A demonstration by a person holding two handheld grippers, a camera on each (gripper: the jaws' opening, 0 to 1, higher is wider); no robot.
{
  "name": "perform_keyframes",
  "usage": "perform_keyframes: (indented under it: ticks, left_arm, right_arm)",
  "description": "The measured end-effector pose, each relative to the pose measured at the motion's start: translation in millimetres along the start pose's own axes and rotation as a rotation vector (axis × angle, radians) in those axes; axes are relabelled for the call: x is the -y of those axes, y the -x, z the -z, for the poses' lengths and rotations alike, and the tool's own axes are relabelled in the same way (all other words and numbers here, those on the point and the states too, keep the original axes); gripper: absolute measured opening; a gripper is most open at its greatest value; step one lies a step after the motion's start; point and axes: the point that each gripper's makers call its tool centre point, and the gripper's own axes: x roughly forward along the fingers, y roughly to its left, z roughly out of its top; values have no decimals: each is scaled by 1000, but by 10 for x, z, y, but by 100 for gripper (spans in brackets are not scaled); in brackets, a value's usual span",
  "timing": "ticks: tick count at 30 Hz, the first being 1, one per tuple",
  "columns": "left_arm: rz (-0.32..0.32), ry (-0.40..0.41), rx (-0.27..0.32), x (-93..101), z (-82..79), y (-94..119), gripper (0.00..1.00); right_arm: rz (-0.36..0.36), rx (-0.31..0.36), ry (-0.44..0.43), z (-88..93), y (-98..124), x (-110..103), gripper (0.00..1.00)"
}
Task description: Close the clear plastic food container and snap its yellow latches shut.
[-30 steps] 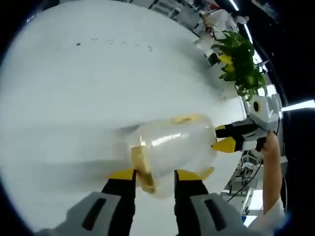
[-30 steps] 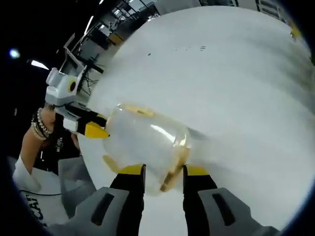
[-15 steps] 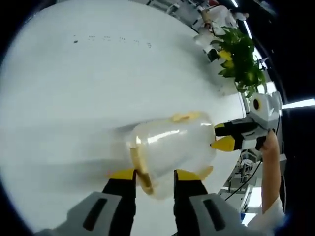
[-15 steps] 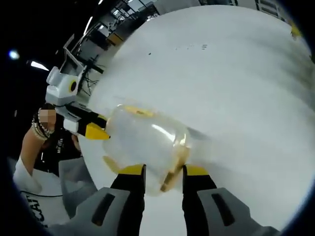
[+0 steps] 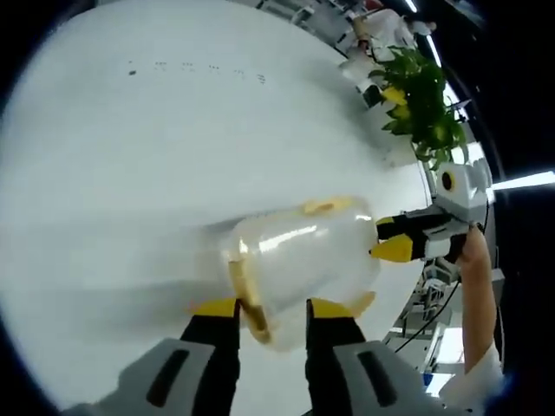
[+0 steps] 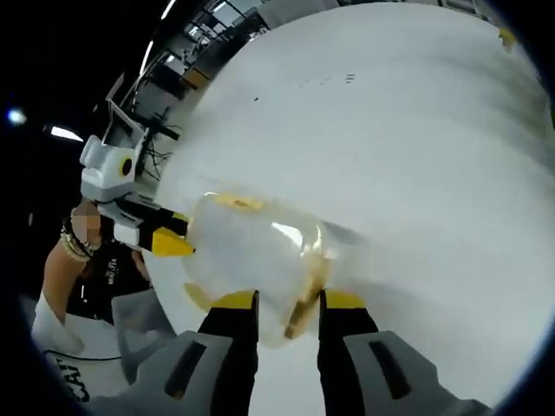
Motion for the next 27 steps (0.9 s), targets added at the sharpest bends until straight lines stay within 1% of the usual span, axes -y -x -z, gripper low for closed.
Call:
perform_keyframes:
  ticks: [1,2,3,4,10,14,18,22,25,27]
  left_arm:
    - [-1,-5,-3,-1,3,2,22]
    - [-8,-4,-16,-15,24,5,22]
    - [-6,-2,-14,-15,20,2,22]
    - [-4,-7,-13,-18,21,2,22]
    - [-3,-10,-18,-24,23,-3,23]
    - [5,-21,-14,-41,37,13,23]
    - [7,-32,-21,-49,47,24,23]
    - [12,-41,-9,-56,58,39,23]
    - [31,-42,1,-70,67,51,24]
    - [47,-61,19,-74,71,58,23]
  right_arm:
    - [0,0,-3,3,-5,-6,21]
    - [-60,4,-50,5,-36,-101,20]
    - [-52,15,-66,-57,-26,-43,20]
    - [-52,10,-42,-72,0,3,20]
    - [-43,12,-29,-111,27,54,21]
    - [-46,16,-17,-61,41,58,22]
    - [-42,27,-32,2,38,44,22]
    - [-42,25,-29,51,39,36,23]
    - [-32,34,5,96,26,-7,24]
    - [-22,52,17,126,25,-33,25]
